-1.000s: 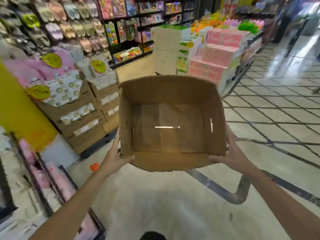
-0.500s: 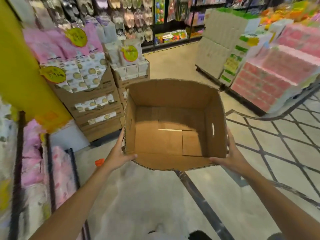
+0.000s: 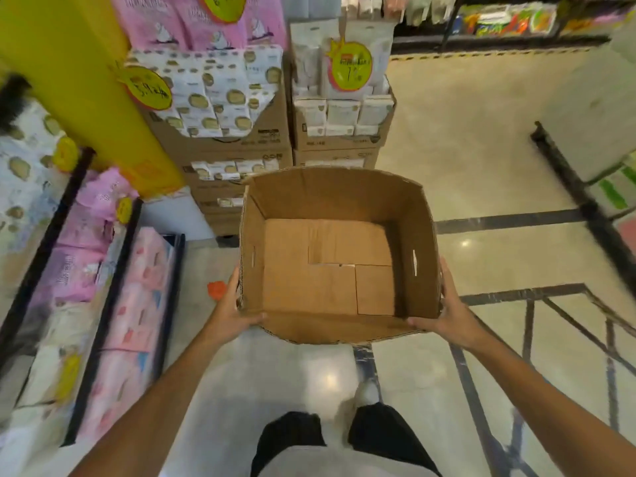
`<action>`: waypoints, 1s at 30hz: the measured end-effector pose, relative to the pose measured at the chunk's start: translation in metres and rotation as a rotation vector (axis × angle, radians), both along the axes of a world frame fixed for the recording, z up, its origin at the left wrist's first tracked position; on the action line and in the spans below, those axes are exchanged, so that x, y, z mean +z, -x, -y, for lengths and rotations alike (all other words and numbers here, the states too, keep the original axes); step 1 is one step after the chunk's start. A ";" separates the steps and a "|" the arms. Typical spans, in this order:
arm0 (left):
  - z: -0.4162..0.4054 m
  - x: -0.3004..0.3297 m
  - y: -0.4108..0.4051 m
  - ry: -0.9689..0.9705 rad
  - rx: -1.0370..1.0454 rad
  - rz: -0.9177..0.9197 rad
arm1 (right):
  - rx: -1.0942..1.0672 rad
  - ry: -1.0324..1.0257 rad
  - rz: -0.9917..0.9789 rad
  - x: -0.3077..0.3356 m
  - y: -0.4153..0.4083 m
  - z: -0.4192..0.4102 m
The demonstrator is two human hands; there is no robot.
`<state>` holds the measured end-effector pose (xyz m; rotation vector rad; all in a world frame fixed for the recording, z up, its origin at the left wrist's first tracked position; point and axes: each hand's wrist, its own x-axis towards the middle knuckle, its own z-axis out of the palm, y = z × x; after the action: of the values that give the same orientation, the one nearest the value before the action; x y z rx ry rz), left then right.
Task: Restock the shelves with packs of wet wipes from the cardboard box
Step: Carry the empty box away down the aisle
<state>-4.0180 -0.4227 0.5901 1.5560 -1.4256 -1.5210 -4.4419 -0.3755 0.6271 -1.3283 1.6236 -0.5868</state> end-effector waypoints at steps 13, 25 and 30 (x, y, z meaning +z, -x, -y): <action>0.120 -0.139 0.024 -0.242 0.218 0.067 | 0.134 -0.233 0.019 -0.165 0.028 0.204; 0.207 -0.408 0.040 -0.422 0.266 0.085 | 0.152 -0.358 0.053 -0.448 0.045 0.290; 0.217 -0.502 0.051 -0.474 0.272 0.052 | 0.189 -0.382 0.066 -0.537 0.054 0.317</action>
<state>-4.0686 -0.6393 0.0886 1.9816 -0.8623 -1.7348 -4.4963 -0.6927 0.0906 -1.1467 1.4486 -0.1910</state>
